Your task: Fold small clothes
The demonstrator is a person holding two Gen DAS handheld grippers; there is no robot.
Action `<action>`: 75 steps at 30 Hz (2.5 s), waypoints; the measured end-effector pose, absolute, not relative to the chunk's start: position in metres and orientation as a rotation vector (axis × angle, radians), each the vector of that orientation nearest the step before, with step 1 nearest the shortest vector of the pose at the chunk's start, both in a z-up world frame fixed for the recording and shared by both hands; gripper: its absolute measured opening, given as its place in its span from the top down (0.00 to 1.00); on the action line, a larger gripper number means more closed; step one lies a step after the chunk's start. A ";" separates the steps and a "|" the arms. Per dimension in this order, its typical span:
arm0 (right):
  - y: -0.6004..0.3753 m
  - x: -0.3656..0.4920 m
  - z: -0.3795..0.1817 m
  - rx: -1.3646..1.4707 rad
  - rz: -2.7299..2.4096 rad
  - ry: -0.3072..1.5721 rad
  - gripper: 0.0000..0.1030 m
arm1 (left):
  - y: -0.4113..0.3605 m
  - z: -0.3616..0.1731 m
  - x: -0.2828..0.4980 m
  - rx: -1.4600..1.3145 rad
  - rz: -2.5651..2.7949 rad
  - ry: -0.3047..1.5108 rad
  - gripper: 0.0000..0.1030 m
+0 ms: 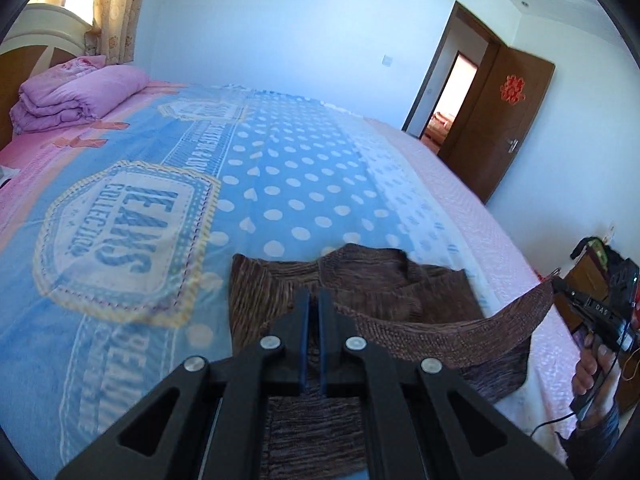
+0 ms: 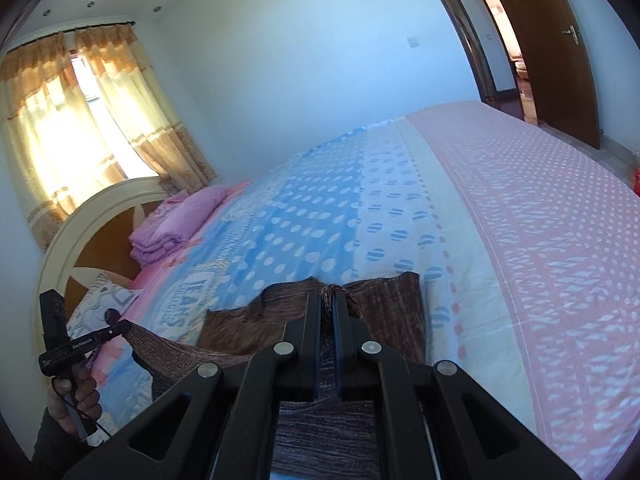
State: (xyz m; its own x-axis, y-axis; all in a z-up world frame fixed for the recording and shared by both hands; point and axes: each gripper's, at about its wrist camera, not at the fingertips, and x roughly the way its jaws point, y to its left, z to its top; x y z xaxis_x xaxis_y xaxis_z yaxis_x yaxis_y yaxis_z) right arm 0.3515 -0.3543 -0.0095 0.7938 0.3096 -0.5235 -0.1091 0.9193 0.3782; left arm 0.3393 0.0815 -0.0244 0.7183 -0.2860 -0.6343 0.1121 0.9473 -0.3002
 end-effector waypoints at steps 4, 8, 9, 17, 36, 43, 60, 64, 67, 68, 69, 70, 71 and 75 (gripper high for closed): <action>-0.361 0.399 -0.052 0.349 0.184 0.718 0.96 | 0.074 -0.066 0.382 -0.168 -0.148 0.812 0.96; -0.362 0.434 -0.092 0.299 0.141 0.787 0.95 | 0.076 -0.117 0.411 -0.088 -0.043 0.914 0.95; -0.363 0.435 -0.095 0.279 0.122 0.783 0.93 | 0.078 -0.123 0.411 -0.091 -0.038 0.928 0.95; -0.342 0.410 -0.093 -0.008 0.175 0.784 0.59 | 0.074 -0.111 0.355 0.042 -0.093 0.858 0.69; -0.362 0.405 -0.114 0.087 0.105 0.770 0.56 | 0.074 -0.106 0.415 0.305 0.089 0.801 0.19; -0.377 0.396 -0.117 0.107 0.099 0.767 0.55 | 0.103 -0.090 0.409 0.189 0.078 0.808 0.08; -0.349 0.461 -0.112 0.060 0.218 0.852 0.55 | 0.043 -0.131 0.421 0.097 -0.196 0.905 0.74; -0.324 0.473 -0.127 -0.054 0.193 0.884 0.80 | 0.038 -0.131 0.418 0.105 -0.208 0.894 0.87; -0.314 0.466 -0.121 -0.122 0.171 0.850 0.96 | 0.038 -0.127 0.413 0.114 -0.207 0.868 0.91; -0.313 0.464 -0.118 -0.129 0.169 0.836 0.96 | 0.041 -0.124 0.410 0.101 -0.201 0.859 0.91; -0.313 0.460 -0.111 -0.133 0.167 0.818 0.96 | 0.044 -0.121 0.409 0.086 -0.192 0.853 0.91; -0.312 0.457 -0.104 -0.133 0.164 0.796 0.96 | 0.051 -0.117 0.408 0.054 -0.182 0.846 0.91; -0.313 0.454 -0.096 -0.132 0.162 0.774 0.97 | 0.056 -0.114 0.407 0.030 -0.183 0.840 0.91; -0.315 0.452 -0.072 -0.115 0.138 0.712 0.97 | 0.069 -0.107 0.405 -0.032 -0.177 0.814 0.91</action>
